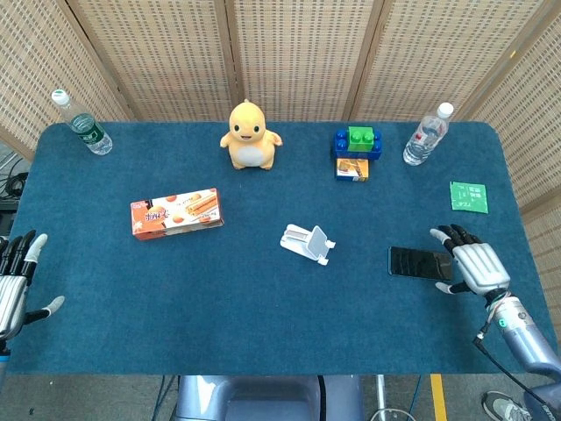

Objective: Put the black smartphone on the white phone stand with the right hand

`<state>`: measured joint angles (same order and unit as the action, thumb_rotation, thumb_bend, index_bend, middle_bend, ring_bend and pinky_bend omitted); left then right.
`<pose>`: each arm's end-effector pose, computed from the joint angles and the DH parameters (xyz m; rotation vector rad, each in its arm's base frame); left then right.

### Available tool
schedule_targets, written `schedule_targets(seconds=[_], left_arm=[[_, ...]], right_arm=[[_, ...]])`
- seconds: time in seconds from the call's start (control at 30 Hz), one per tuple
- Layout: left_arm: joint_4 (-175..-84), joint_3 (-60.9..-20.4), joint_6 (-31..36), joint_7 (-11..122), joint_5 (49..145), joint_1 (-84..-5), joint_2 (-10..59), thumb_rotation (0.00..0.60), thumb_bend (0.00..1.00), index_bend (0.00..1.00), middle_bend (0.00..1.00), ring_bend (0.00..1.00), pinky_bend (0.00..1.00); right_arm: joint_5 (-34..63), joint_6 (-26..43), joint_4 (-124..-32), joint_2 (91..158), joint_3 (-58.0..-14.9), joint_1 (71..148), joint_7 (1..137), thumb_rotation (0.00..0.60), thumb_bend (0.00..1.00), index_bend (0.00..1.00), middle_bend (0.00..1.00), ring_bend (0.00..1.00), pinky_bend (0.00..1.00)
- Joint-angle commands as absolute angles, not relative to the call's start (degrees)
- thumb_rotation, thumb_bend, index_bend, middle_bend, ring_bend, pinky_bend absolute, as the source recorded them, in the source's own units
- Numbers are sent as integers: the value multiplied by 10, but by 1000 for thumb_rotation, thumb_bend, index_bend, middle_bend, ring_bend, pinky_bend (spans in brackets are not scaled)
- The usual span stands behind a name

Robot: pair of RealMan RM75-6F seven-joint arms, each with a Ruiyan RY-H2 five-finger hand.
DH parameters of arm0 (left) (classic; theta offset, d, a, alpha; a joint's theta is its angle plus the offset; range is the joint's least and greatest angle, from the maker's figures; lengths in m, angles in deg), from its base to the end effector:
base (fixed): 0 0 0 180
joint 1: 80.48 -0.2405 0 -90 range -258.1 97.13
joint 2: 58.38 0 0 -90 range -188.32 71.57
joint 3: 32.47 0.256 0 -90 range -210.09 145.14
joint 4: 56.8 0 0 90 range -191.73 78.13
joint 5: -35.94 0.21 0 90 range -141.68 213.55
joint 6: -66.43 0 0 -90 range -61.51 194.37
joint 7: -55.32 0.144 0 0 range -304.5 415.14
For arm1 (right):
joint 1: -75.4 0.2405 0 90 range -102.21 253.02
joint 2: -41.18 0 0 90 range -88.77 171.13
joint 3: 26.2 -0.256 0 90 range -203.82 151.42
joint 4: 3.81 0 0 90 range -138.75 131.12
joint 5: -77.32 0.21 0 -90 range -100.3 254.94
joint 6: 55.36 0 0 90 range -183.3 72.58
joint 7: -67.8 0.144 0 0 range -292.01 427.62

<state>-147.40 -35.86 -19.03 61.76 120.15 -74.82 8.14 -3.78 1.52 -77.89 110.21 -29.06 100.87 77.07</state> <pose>-0.3137 0.1875 0.1523 -1.3880 -0.8211 -0.8358 -0.3267 -0.3025 0.1183 1.6839 -1.0061 0.7090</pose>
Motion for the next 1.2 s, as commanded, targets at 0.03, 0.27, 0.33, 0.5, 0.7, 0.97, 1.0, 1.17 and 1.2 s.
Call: schedule_targets(seconds=[0.03, 0.27, 0.33, 0.5, 0.7, 0.97, 1.0, 1.17, 1.2], left_arm=[[-1475, -359, -188, 617, 1200, -747, 80, 600, 0, 0, 0, 0, 0], [-1477, -362, -188, 607, 1196, -748, 75, 600, 0, 0, 0, 0, 0], [-1476, -362, -187, 604, 1195, -747, 73, 600, 0, 0, 0, 0, 0], [-1478, -362, -187, 602, 1197, -747, 72, 600, 0, 0, 0, 0, 0], [-1475, -362, -187, 599, 1195, -748, 71, 600, 0, 0, 0, 0, 0], [-1473, -364, -184, 600, 1191, -746, 73, 600, 0, 0, 0, 0, 0], [-1473, -364, -183, 601, 1190, -746, 74, 600, 0, 0, 0, 0, 0], [-1473, -365, -180, 606, 1187, -744, 75, 600, 0, 0, 0, 0, 0], [-1473, -365, -179, 606, 1187, -744, 75, 600, 0, 0, 0, 0, 0]], right_arm=[[13, -29, -802, 1125, -316, 1033, 742, 600, 0, 139, 144, 72, 201], [80, -58, -827, 1154, -332, 1056, 655, 600, 0, 159, 188, 136, 274], [91, -57, -828, 1166, -330, 1059, 631, 600, 0, 160, 190, 139, 280], [125, -60, -825, 1194, -330, 1064, 590, 600, 0, 167, 190, 139, 280], [151, -64, -802, 1220, -329, 1070, 563, 600, 0, 173, 190, 139, 280], [169, -67, -749, 1258, -328, 1075, 544, 600, 0, 174, 186, 135, 271], [170, -67, -742, 1262, -328, 1075, 544, 600, 0, 174, 184, 131, 257], [171, -71, -721, 1273, -329, 1076, 550, 600, 0, 174, 160, 86, 161], [170, -72, -719, 1274, -329, 1076, 551, 600, 0, 174, 160, 86, 161]])
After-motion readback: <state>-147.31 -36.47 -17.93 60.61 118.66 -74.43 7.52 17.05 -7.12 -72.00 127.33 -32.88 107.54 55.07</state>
